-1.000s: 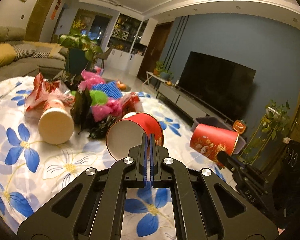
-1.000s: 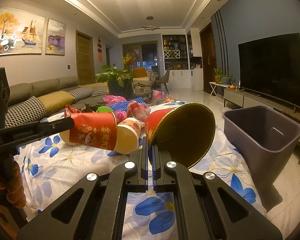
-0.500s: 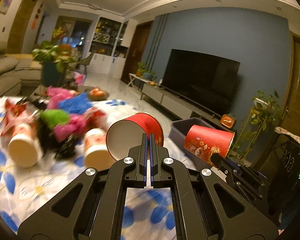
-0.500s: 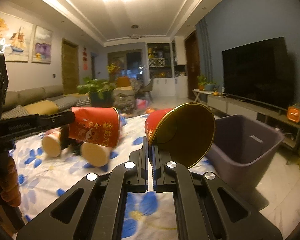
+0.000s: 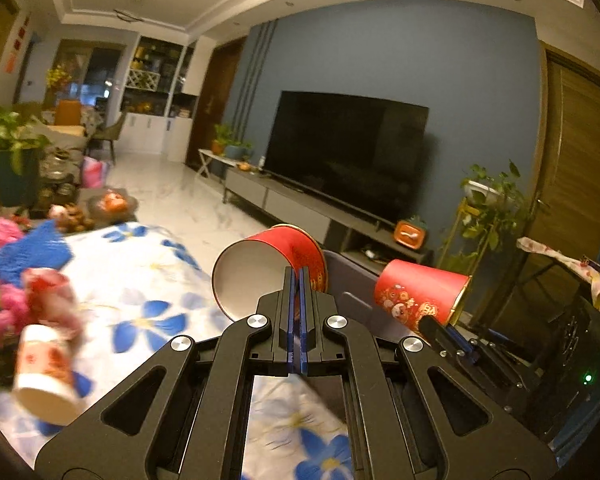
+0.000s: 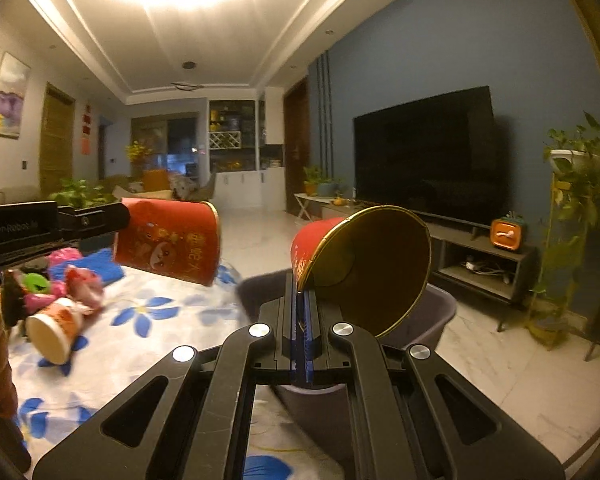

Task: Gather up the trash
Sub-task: 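Carry both red cups over the grey bin with both grippers, then open both grippers to drop the red cups into the grey bin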

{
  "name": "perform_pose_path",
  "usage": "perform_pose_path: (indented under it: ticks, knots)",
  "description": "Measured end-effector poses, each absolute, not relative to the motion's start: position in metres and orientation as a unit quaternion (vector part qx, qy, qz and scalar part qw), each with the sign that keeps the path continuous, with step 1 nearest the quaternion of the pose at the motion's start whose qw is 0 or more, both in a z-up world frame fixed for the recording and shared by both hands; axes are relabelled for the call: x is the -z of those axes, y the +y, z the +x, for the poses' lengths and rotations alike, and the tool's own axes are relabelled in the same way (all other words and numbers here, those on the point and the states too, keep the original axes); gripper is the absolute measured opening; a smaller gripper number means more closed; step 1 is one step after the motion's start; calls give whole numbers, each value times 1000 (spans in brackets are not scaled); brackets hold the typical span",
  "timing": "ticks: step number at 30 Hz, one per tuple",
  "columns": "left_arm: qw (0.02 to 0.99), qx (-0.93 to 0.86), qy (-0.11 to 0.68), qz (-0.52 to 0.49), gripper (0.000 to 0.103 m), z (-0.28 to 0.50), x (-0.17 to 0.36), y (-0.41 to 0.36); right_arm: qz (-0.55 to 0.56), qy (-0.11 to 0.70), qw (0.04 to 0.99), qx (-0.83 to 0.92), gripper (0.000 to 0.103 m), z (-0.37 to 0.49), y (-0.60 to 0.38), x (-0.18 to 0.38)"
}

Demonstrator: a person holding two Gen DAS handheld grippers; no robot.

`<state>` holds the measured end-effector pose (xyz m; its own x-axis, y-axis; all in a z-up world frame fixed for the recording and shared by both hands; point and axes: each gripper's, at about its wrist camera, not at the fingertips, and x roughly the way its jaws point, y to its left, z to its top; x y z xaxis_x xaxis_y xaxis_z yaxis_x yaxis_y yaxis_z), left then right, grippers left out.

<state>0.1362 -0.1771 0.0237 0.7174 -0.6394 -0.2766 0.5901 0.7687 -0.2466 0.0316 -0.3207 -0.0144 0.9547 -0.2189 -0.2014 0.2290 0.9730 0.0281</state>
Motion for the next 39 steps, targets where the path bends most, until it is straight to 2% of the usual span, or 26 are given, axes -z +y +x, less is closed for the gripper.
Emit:
perform_pose_path:
  ticks: [9,39]
  knots:
    - [915,348,199,-51,1,151,0,-219,29,122,984,128,4,46,-340,29]
    - [891,367,261,-59,1,182,35,-248,37,165,979,116,4,70,-343,43]
